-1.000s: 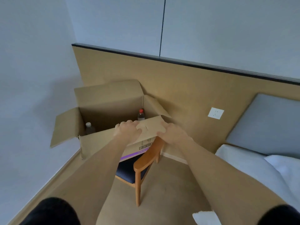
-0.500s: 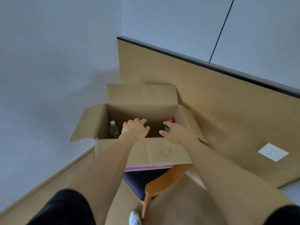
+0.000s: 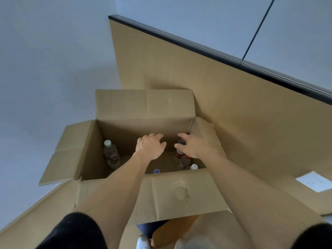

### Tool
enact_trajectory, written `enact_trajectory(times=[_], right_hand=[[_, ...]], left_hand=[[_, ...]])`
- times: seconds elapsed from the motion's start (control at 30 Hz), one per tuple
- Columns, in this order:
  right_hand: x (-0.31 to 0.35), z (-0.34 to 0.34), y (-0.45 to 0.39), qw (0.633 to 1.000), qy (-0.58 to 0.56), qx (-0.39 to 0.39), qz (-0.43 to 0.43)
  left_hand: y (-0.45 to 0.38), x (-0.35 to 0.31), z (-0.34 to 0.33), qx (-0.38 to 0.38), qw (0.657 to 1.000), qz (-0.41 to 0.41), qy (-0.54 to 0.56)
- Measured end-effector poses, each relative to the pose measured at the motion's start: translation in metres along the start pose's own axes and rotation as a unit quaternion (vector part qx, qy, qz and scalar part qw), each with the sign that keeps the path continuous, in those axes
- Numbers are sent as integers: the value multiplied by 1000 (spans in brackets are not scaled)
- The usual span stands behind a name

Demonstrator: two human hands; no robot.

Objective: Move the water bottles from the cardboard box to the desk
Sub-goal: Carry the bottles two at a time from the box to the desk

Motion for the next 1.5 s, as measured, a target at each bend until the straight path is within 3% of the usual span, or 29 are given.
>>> enact_trajectory(times=[0.63, 0.93, 1.33, 1.5], right_hand=[[3, -86, -99, 978, 36, 185, 90], [0, -112, -111, 970, 36, 224, 92], [-26, -90, -115, 975, 49, 213, 47], [-23, -80, -119, 981, 46, 186, 42]], left_hand=[[-40, 75, -59, 126, 980, 156, 5], [-54, 83, -80, 178, 972, 156, -8], [-69, 68, -83, 157, 977, 145, -15], [-64, 92, -63, 59, 976, 210, -19]])
Point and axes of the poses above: each hand's wrist, its own y-axis away from the middle knuckle, its own z-axis out of the back of the hand, x = y × z, the point moved 2 cm from there along -y, towards the middle knuckle, and after that the axes turned 1 degree about -x, right-handed, at the moved point
